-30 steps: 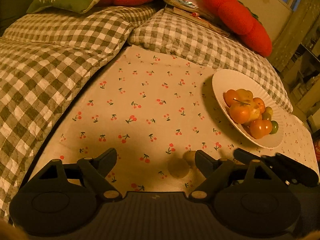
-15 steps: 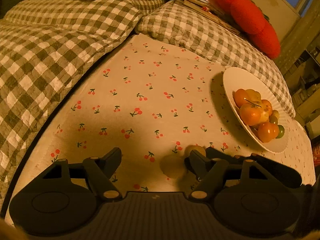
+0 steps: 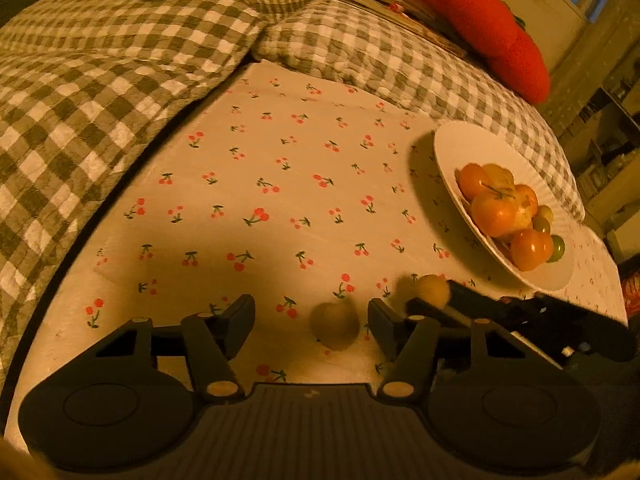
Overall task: Organize fruits
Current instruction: 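Close the left tool on a yellowish fruit while the right tool grasps another, then carry both yellowish fruits onto the plate and open both tools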
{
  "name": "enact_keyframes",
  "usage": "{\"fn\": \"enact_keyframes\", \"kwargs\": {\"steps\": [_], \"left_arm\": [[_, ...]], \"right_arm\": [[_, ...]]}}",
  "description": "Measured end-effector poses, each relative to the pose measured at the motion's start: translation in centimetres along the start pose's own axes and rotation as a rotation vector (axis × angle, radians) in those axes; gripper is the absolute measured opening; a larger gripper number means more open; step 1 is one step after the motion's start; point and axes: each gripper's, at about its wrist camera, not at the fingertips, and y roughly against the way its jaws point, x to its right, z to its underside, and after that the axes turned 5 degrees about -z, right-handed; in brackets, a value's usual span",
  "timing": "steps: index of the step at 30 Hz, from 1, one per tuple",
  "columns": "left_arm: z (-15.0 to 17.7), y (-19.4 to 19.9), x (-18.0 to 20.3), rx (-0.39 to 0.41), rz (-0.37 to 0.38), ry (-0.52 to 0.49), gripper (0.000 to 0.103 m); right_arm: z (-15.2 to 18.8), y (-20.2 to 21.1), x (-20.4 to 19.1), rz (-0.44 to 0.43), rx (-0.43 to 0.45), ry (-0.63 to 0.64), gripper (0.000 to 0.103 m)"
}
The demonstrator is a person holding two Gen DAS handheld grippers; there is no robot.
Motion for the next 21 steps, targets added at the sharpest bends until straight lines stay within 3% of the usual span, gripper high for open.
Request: {"fn": "enact_keyframes", "kwargs": {"steps": [5,7,12,21], "left_arm": [[0.5,-0.9,1.2,0.004,-0.021,-0.062,0.036],[0.4,-1.1,1.6,0.006,-0.024,-0.078,0.011],[0.5,-0.8,2.2,0.017,-0.027,-0.096,0.011],[-0.5,1.1,3.6,0.106,-0.040,-0.140,0.011]], "right_arm": [[-0.4,1.5,0.2,0.023,-0.017,0.027,0.022],[-0.6,2.2,0.1,0.025,-0.011,0.039,0.022],[-1.1,4.2,0.2,0.027,0.018,0.061,0.022],[-2.5,8.6,1.3,0.013,0.097,0.058,0.022]]}}
